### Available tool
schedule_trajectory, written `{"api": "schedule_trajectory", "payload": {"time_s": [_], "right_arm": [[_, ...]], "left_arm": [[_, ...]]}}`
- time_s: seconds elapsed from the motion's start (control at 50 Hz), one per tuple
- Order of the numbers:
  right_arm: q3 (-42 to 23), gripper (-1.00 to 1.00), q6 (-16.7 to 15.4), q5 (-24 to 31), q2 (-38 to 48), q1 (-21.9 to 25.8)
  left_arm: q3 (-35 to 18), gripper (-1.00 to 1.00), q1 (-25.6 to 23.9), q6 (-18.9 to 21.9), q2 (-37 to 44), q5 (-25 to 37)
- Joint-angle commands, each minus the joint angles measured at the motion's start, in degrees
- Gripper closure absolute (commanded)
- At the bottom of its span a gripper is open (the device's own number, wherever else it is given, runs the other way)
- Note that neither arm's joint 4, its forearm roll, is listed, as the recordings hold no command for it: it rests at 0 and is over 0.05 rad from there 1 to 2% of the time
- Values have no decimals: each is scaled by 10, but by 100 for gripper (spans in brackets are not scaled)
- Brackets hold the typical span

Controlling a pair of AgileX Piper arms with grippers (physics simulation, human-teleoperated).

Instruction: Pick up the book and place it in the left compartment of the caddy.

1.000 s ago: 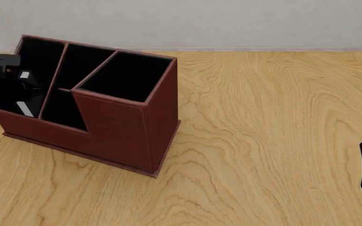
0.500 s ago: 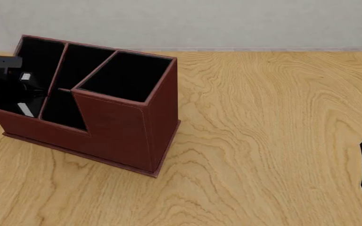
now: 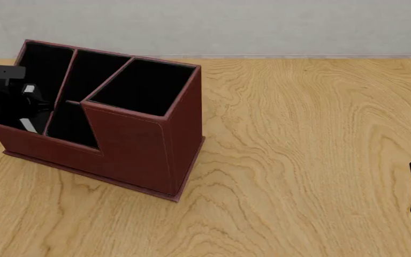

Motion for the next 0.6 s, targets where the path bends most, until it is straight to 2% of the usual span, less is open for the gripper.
{"api": "schedule_trajectory", "payload": {"time_s": [0.02, 0.38, 0.4, 0.6], "right_arm": [[-1, -100, -1, 1, 0, 0], [0, -100, -3, 0, 0, 2], [0, -100, -3, 0, 1, 2], [0, -100, -3, 0, 1, 3]], "left_arm": [[-5, 100, -1, 9, -2, 0], [-14, 100, 11, 9, 3, 3], [-14, -100, 9, 9, 2, 4], [-14, -100, 8, 11, 2, 2]]}}
